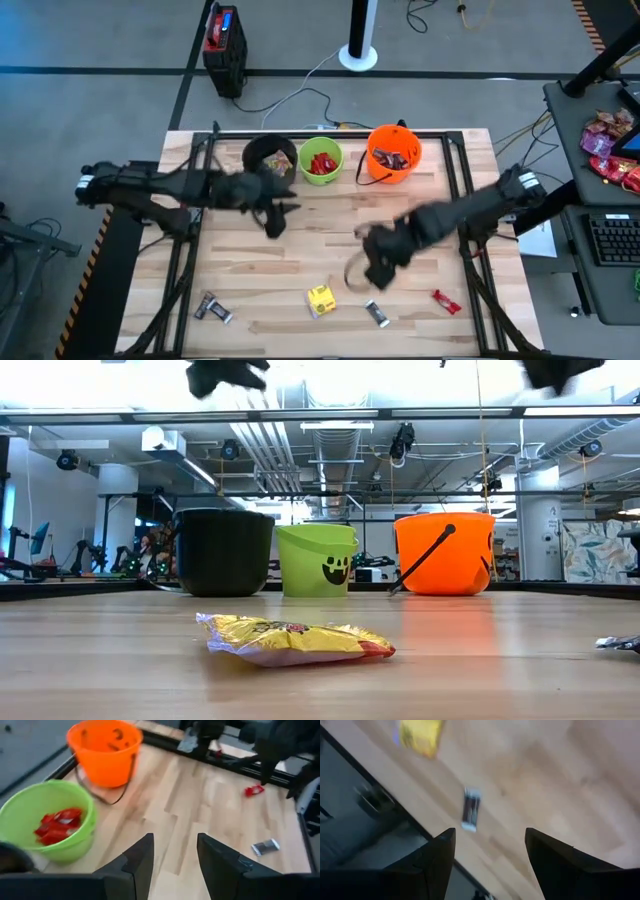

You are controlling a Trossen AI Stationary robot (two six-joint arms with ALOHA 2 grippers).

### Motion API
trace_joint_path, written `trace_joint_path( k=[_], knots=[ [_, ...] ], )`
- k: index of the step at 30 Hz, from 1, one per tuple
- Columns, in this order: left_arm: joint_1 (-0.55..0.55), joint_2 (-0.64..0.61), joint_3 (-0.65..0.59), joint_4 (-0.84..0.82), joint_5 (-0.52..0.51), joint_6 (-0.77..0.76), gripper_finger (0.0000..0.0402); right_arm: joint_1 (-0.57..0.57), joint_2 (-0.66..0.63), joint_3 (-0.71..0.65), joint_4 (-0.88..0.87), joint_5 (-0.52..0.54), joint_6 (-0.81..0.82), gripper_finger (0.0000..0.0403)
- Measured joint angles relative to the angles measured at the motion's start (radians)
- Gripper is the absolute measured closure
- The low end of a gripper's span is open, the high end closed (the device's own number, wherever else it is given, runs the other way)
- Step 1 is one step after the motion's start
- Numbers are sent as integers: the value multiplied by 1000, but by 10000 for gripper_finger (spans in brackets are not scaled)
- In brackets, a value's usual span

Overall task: Sort candy by brand, put in halloween buckets
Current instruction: Put the brown chocolate bar into the orange bucket

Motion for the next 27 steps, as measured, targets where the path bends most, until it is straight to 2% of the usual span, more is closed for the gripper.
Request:
trace_joint_path(
  k=[2,5,10,13,16,20,27],
  knots=[
    [-73,0,10,-2,-57,0,271,79,37,-2,2,5,48,170],
    [-156,-6,46,-3,-89,7,274,187,99,-4,7,28,73,170],
    [-239,-11,144,-59,-101,34,274,344,191,-4,86,125,68,170],
    [-270,-15,205,-111,-106,55,274,405,232,-8,210,225,93,170],
    [-301,-17,244,-152,-155,63,274,431,272,-17,309,317,123,170],
    [-332,-26,252,-165,-209,72,274,419,338,-45,386,330,136,170],
    [-343,-35,219,-172,-216,38,274,373,417,-80,412,356,199,170]
  ],
)
